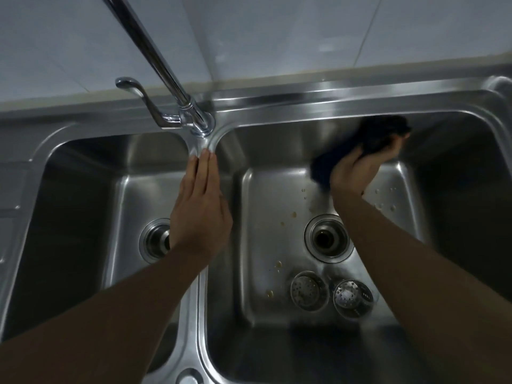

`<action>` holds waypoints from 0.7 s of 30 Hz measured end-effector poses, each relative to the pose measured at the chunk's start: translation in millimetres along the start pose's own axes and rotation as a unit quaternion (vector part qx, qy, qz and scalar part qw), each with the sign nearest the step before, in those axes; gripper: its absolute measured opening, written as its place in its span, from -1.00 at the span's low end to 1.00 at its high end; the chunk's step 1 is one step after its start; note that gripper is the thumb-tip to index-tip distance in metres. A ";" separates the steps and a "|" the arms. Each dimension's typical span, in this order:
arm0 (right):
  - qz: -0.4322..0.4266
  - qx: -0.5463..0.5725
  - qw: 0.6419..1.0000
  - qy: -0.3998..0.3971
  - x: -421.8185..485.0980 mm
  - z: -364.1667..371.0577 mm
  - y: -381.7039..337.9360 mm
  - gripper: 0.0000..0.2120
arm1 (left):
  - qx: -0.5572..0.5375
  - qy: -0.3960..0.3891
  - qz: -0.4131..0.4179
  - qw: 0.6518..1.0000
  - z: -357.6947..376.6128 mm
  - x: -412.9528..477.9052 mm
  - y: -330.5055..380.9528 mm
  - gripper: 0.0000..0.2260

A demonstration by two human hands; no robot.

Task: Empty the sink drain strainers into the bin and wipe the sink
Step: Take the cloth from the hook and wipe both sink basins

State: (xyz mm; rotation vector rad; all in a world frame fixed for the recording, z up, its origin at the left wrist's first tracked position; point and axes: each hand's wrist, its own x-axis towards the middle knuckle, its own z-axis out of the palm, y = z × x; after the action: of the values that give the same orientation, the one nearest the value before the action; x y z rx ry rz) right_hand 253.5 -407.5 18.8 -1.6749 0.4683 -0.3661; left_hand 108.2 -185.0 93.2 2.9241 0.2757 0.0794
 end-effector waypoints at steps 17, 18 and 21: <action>0.205 0.132 0.939 0.241 59.0 8.0 -39.4 -0.50 | 0.018 -0.012 0.000 1.000 0.4 -0.5 0.2 -0.43; 0.226 0.135 0.933 0.245 54.0 15.9 -40.6 -0.51 | 0.019 -0.015 0.002 1.000 0.6 -0.1 0.4 -0.43; 0.243 0.130 0.945 0.178 13.3 44.9 -55.2 -0.54 | 0.018 -0.017 -0.001 1.000 0.7 -0.3 -0.6 -0.44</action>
State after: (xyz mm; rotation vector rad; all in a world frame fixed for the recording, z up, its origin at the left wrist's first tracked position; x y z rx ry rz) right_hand 292.4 -368.9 66.1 -1.1850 1.0330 -0.3444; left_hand 107.8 -184.6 92.4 2.9569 0.2763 0.0253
